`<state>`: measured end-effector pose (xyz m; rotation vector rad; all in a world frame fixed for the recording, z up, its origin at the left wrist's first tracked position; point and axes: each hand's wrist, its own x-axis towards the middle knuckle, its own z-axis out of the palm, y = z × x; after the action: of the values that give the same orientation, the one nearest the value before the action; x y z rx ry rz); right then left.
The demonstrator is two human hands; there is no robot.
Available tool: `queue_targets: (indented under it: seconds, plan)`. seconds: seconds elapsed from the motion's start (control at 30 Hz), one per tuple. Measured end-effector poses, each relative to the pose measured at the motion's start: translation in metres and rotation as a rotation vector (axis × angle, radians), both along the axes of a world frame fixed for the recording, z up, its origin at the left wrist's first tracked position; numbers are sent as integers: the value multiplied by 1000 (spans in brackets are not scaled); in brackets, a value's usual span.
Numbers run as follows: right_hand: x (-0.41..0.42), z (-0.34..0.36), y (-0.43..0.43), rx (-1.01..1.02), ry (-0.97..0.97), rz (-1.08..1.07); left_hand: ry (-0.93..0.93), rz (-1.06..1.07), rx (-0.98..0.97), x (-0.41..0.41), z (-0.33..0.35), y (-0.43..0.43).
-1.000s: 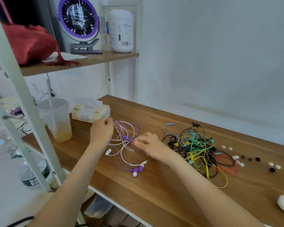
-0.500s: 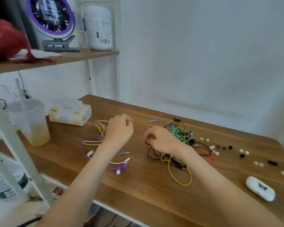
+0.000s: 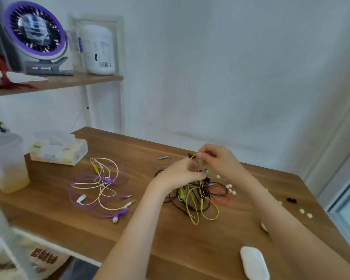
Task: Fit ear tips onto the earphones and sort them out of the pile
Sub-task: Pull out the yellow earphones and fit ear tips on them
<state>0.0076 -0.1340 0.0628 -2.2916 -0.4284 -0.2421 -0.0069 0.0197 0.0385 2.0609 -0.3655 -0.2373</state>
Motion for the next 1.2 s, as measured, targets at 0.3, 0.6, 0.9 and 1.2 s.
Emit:
queue_targets:
  seconds: [0.3,0.6,0.9,1.2]
  plan:
    - [-16,29,-26,397,-58,64,-179,-11,-114,-3,29,-48]
    - [-36,-19,-28,379,381,489,-63,115,-746,-14,61,-49]
    - [-36,-38,-47,75,412,241,139,-98,-698,-19,76,4]
    - [-20,-30,-75,-74,27,-232,51,30,204,-27,51,17]
